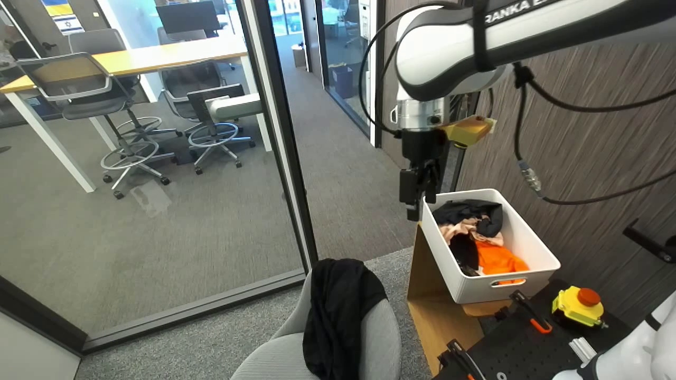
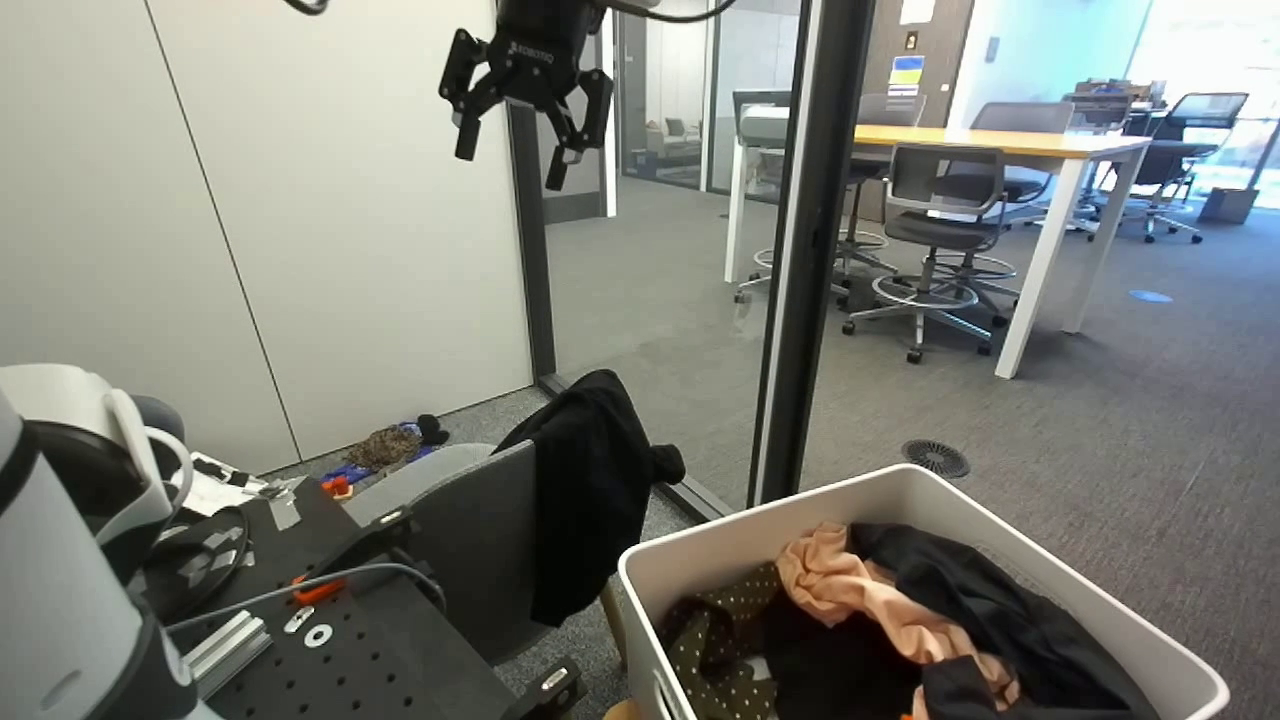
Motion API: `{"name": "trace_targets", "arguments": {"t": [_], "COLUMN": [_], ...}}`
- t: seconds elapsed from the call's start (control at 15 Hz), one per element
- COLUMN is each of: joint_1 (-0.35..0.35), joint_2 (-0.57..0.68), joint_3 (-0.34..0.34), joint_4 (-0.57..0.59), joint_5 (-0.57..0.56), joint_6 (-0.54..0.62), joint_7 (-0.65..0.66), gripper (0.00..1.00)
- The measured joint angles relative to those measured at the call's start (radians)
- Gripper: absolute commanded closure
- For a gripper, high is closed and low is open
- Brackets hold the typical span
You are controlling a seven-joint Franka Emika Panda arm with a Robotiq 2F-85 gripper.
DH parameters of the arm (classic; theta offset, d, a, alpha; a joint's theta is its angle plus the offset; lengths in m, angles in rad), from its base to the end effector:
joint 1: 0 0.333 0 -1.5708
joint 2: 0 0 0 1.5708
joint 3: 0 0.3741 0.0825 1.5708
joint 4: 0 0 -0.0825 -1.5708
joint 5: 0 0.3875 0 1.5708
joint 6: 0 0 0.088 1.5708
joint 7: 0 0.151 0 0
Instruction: Hang the black shirt in the white basket on the back of the chair
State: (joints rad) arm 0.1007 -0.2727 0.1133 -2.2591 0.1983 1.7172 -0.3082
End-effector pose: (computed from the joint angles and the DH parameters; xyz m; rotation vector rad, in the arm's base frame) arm 0.3970 0.1162 0.4664 -2.8661 -0.6683 0.3868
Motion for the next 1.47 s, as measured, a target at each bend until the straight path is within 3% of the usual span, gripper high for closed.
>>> {"name": "trace_targets", "arguments": {"t": [0.4, 0.8, 1.13, 1.47], "joint_1": [-0.013, -0.117, -0.212, -0.233], "joint_2": [-0.343, -0.640, -0.746, -0.765], "joint_3": [-0.049, -0.086, -0.086, -0.085], "joint_4": [-0.203, -0.357, -0.412, -0.426], "joint_5": [-0.002, -0.028, -0.043, -0.047], "joint_6": [-0.014, -0.060, -0.059, -0.059], "joint_7": [0.212, 0.383, 0.507, 0.532], "gripper": [0.00, 0.00, 0.00, 0.00]}}
